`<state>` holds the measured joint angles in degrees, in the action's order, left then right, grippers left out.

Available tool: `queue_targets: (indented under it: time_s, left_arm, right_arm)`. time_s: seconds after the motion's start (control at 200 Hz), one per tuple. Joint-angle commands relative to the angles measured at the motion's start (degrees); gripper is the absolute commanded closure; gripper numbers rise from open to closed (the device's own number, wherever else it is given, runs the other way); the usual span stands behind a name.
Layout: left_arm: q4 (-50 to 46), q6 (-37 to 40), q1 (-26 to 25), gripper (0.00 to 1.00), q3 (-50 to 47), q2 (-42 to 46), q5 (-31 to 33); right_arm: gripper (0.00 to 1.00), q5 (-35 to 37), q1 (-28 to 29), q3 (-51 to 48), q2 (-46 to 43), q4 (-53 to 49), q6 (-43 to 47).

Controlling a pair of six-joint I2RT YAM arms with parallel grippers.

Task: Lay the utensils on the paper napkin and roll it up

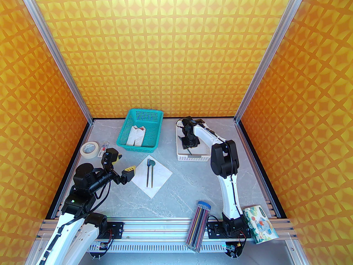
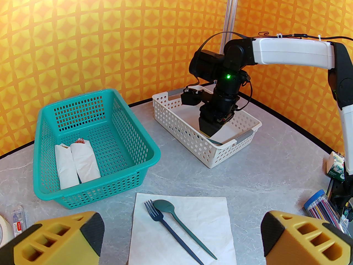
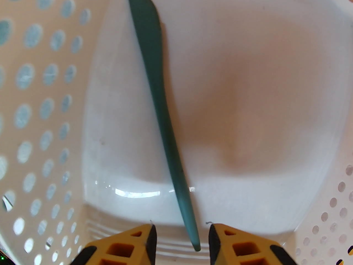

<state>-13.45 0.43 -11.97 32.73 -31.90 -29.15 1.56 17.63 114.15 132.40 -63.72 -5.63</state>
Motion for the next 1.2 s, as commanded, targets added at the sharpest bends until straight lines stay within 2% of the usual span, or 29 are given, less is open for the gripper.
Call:
queue_targets:
  time_s: [0.0,0.715,0.98,1.195]
  left_arm:
    - [-0.4,0.7,-0.3,0.01,-0.6,-0.1,-0.5]
    - [-1.1,0.8,-0.3,0.01,-0.6,-0.5,-0.3]
    - [-1.5,0.8,-0.3,0.01,-0.5,-0.5,0.0]
    - [-1.6,0.5,-0.3,0.01,-0.4,-0.5,-0.1]
  right_arm:
    - [0.62,-0.4,-0.6,2.3,1.9,-1.7,0.8]
    - [0.66,0.1,-0.8,7.0,8.5,-5.7,1.7]
    - [0.75,-0.8,-0.7,6.2,9.6,-5.3,2.0]
    - [0.82,1.9,-0.8,3.6,6.7,-2.5,2.0]
